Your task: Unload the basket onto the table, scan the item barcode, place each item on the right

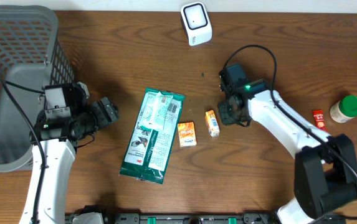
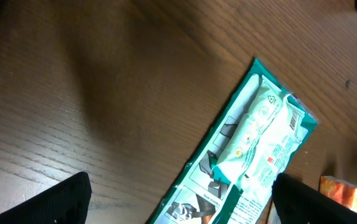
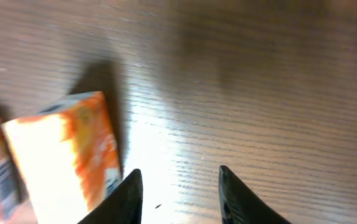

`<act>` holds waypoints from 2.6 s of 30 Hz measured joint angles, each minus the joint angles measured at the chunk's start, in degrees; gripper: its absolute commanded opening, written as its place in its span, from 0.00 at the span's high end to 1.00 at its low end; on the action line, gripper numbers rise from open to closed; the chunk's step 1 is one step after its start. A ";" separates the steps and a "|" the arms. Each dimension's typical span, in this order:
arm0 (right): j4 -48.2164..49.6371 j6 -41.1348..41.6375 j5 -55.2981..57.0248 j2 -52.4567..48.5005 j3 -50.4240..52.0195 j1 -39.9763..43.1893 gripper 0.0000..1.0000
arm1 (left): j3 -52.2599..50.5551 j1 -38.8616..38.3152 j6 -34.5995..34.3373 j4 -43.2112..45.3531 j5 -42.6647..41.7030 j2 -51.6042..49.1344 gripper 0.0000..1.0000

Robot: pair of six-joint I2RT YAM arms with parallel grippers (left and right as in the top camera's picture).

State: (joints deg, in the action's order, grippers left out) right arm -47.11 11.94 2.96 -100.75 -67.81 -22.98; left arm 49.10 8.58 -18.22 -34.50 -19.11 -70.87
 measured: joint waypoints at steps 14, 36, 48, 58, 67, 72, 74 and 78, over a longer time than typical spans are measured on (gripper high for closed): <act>0.74 -2.93 -18.25 14.03 -2.01 -2.69 0.65 | 0.00 0.00 0.00 0.00 0.00 0.00 0.07; 9.31 -1.84 -18.80 -3.65 -2.14 -19.91 0.62 | 0.00 0.00 0.00 0.00 0.00 0.00 0.07; 12.31 -1.40 -18.34 -3.63 -2.16 -19.89 0.62 | 0.00 0.00 0.00 0.00 0.00 0.00 0.07; 11.80 1.73 -16.15 -3.63 -2.16 -20.13 0.64 | 0.00 0.00 0.02 0.00 0.00 0.00 0.07; 6.93 6.73 -4.00 -3.63 -2.14 -22.27 0.64 | 0.00 0.00 0.00 0.00 0.00 0.00 0.07; 6.88 8.26 -0.07 -3.63 -2.12 -22.25 0.63 | 0.00 0.00 0.00 0.00 0.00 0.00 0.07; 7.10 8.52 0.48 -3.63 -1.88 -22.25 0.63 | 0.00 0.00 0.00 0.00 0.00 0.00 0.07; 7.74 8.72 0.94 -3.63 -0.52 -22.25 0.63 | 0.00 0.00 0.00 0.00 0.00 0.00 0.07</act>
State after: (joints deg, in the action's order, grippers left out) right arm -39.38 20.67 3.90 -104.38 -68.34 -45.23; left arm 49.10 8.58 -18.22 -34.50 -19.11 -70.87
